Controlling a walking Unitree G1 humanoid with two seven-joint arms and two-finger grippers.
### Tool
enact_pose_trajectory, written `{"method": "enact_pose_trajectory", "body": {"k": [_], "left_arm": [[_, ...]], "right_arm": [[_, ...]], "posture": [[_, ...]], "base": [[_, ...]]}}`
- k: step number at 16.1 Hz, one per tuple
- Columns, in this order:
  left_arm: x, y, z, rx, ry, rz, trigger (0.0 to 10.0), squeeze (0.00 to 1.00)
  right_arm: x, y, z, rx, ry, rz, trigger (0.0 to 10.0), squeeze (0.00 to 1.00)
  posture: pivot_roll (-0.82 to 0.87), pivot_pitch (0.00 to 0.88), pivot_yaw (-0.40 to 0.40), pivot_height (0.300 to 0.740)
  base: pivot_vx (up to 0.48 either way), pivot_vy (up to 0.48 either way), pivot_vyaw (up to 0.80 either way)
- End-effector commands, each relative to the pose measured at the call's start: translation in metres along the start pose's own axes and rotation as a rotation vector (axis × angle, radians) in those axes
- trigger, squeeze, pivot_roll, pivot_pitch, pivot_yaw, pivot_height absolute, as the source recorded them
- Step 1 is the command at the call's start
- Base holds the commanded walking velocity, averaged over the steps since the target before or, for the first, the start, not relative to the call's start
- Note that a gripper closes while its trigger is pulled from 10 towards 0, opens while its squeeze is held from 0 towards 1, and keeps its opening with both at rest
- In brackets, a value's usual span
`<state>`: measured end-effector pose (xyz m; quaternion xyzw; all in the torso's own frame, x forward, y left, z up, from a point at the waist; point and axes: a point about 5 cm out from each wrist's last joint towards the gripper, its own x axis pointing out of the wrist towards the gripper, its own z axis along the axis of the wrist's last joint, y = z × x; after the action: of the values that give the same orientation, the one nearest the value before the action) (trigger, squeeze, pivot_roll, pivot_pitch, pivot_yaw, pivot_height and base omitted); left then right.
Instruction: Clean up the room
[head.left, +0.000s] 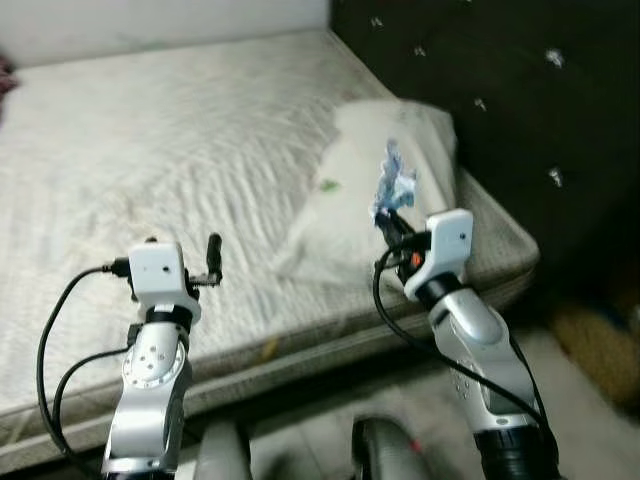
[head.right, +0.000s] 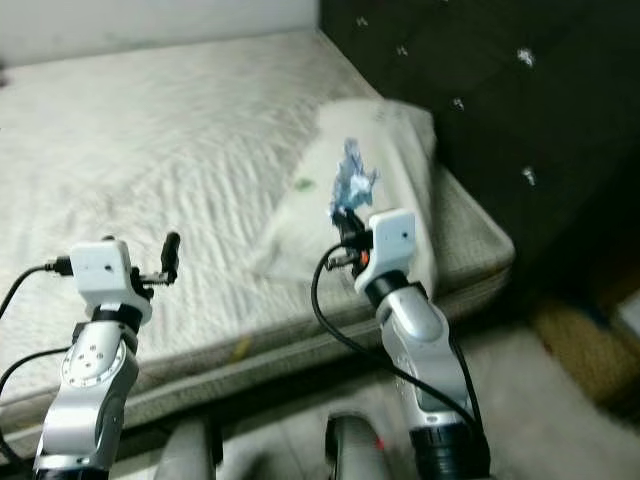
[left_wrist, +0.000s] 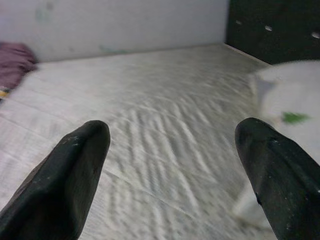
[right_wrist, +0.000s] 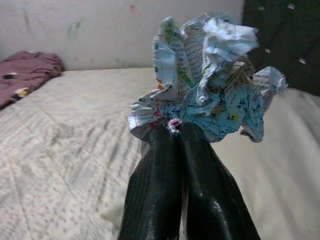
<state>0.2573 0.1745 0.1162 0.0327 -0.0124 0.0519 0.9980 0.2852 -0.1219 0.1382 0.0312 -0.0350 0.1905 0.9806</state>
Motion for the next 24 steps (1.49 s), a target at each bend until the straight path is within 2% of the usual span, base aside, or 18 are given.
{"method": "enact_pose_trajectory", "body": {"k": [1,3,8,11,13,17,20,24], "left_arm": [[0.001,0.006,0.0,0.031,-0.009,0.026,10.0,0.0],[0.003,0.011,0.0,0.044,-0.015,0.05,10.0,0.0],[0.005,0.008,0.001,0.001,-0.006,0.043,10.0,0.0],[0.01,0.007,0.008,0.07,-0.064,0.028,10.0,0.0],[0.011,0.005,0.008,0.052,-0.057,0.031,10.0,0.0],[0.009,0.003,0.006,0.031,-0.05,0.031,10.0,0.0],[0.01,0.003,0.004,0.006,-0.042,0.033,10.0,0.0],[0.01,0.001,0.005,-0.002,-0.04,0.013,10.0,0.0]], "right_arm": [[0.001,-0.002,0.002,0.001,-0.006,0.007,10.0,0.0],[0.002,-0.004,0.001,-0.004,0.0,0.006,10.0,0.0],[0.005,-0.004,0.0,-0.007,-0.001,0.001,10.0,0.0],[0.012,-0.008,0.004,-0.018,-0.017,-0.015,10.0,0.0],[0.014,-0.016,0.004,-0.025,-0.014,-0.051,10.0,0.0],[0.013,-0.018,-0.001,-0.025,0.014,-0.074,10.0,0.0],[0.013,-0.015,-0.006,-0.017,0.032,-0.073,10.0,0.0],[0.013,-0.017,-0.007,-0.031,0.04,-0.074,10.0,0.0]], "posture": [[-0.02,0.0,-0.026,0.732],[-0.02,0.0,-0.035,0.74],[-0.02,0.0,-0.014,0.74],[-0.03,0.0,-0.007,0.74],[-0.03,0.0,-0.01,0.74],[-0.03,0.0,-0.018,0.74],[-0.03,0.0,-0.023,0.74],[-0.03,0.0,-0.031,0.74]], "base": [[0.0,0.0,0.0],[0.0,0.0,0.0],[0.0,0.0,0.0],[0.0,0.0,0.0],[0.0,0.0,0.0],[0.0,0.0,0.0],[0.0,0.48,0.0],[0.0,0.48,-0.6]]}}
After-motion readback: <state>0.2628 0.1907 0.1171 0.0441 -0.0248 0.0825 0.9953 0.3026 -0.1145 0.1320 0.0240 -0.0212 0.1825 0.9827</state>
